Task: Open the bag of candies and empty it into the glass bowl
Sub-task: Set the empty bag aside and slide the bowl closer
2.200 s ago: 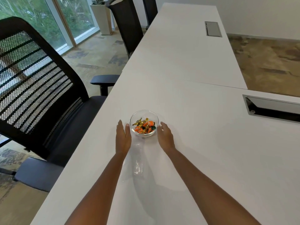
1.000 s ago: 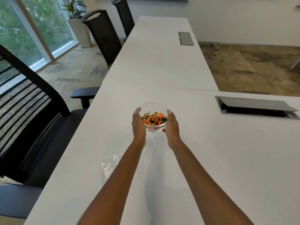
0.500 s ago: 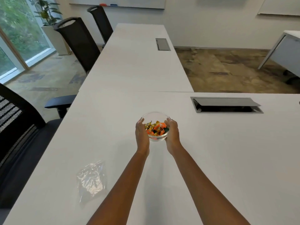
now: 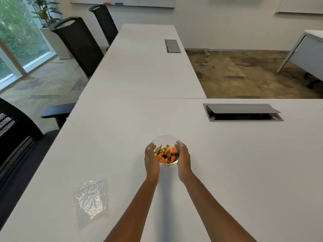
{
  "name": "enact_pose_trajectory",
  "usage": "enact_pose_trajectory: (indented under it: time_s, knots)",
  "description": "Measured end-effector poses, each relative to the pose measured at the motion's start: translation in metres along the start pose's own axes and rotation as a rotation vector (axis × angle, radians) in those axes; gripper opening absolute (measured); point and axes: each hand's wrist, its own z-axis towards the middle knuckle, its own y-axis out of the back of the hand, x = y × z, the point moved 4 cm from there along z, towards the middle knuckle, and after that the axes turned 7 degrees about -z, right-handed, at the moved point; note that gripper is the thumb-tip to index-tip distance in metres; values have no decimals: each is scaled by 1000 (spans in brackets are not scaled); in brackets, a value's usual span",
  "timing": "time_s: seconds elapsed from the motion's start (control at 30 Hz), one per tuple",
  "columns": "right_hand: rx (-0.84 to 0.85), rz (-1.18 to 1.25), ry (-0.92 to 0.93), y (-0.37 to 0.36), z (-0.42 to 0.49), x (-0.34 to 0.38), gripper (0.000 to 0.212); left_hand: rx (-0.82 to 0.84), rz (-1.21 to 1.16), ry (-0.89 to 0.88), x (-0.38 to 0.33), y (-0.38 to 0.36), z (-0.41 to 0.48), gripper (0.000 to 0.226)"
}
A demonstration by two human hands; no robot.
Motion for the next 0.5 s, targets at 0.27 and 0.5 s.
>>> enact_pose_trajectory:
  time_s: [0.27,0.5]
  knots:
    - [7,-22,-11,2,7,-21,39,-2,77,-36,20,9,5,35]
    - [-8,-66,-20,2,10,-28,39,10,94,-39,26,12,5,36]
